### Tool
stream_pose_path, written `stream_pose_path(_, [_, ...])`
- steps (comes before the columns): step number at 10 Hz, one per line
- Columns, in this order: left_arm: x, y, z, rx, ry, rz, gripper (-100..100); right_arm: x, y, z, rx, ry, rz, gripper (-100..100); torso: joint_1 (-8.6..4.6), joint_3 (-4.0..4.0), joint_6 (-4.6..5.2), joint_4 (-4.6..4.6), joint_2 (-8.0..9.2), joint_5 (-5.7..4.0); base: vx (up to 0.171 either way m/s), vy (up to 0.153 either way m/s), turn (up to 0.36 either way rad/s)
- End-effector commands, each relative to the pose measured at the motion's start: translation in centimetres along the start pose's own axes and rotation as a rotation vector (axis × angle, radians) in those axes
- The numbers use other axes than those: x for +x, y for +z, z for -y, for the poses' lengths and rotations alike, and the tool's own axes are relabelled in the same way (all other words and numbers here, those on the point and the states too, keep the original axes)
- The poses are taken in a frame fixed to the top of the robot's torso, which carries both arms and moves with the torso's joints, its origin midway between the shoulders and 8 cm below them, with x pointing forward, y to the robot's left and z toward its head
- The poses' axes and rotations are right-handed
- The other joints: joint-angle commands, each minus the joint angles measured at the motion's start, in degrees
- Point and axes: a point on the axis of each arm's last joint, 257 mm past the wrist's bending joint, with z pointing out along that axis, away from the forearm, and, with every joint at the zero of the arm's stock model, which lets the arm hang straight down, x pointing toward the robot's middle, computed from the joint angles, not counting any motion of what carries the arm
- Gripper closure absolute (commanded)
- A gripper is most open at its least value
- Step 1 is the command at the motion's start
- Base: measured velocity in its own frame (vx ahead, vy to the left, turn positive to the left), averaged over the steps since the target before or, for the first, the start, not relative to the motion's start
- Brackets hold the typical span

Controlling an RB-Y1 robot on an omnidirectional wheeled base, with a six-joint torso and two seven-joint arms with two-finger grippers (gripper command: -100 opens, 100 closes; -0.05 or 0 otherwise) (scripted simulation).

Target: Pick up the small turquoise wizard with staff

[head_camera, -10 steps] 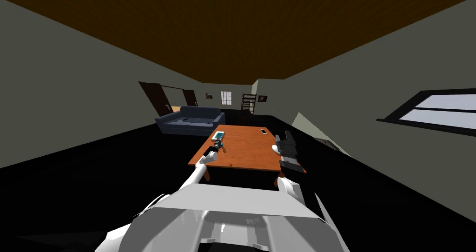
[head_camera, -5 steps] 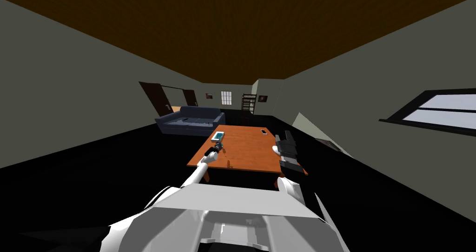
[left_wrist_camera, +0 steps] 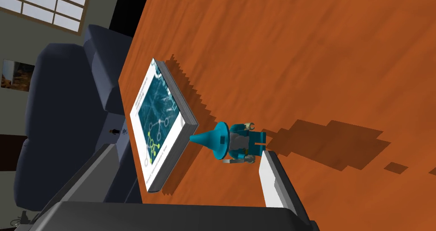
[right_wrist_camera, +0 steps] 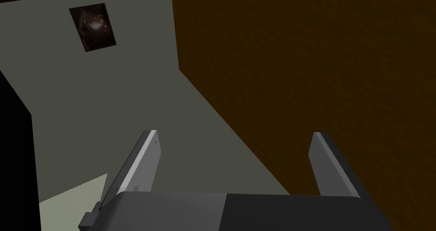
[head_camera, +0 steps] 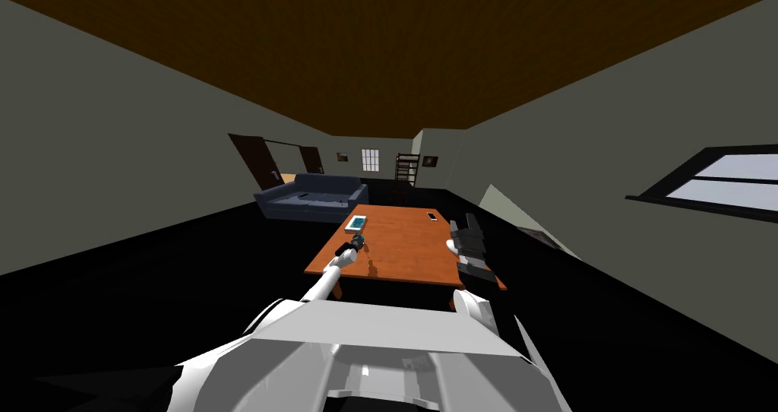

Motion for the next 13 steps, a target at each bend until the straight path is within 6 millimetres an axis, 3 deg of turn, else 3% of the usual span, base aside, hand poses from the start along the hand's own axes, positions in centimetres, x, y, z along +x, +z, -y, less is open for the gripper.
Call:
stream_pose_path(1, [-0.4,0.3,-0.9,-0.024,-0.021,0.011,-100,0.0,0.0,0.0,0.000,0.000,0.000,0,0.00,0.00,0.00,0.00,0.00,0.00,0.018,-0.002,0.009])
stream_pose_path(4, [-1.0,0.5,-3.1,-0.082,-0.069,0.035,-100,0.0,0.0,0.0,0.000,0.000,0.000,0,0.01,-0.01,0.00,0.00,-0.01,0.00,0.027,-0.001,0.013])
stream_pose_path(6, [-1.0,0.4,-3.0,-0.080,-0.070,0.035,-100,0.0,0.0,0.0,0.000,0.000,0.000,0,0.01,-0.01,0.00,0.00,-0.02,0.00,0.021,0.000,0.004])
stream_pose_path(7, [-1.0,0.4,-3.0,-0.083,-0.070,0.035,0,0.0,0.0,0.0,0.000,0.000,0.000,0,0.01,0.02,0.00,0.01,0.03,0.00,0.000,0.000,0.000])
stream_pose_path(8, [-3.2,-0.2,-3.1,-0.070,-0.086,0.060,-100,0.0,0.0,0.0,0.000,0.000,0.000,0,0.01,0.04,0.00,0.02,0.07,0.00,0.049,-0.012,-0.216])
stream_pose_path(12, [-3.7,-0.3,-3.1,-0.068,-0.090,0.067,-100,0.0,0.0,0.0,0.000,0.000,0.000,0,0.00,-0.02,0.00,0.00,-0.03,0.00,0.039,-0.004,-0.055])
stream_pose_path(13, [-3.8,-0.3,-3.0,-0.066,-0.091,0.067,100,0.0,0.0,0.0,0.000,0.000,0.000,0,0.01,0.02,-0.01,0.01,0.04,0.00,0.000,0.000,0.000])
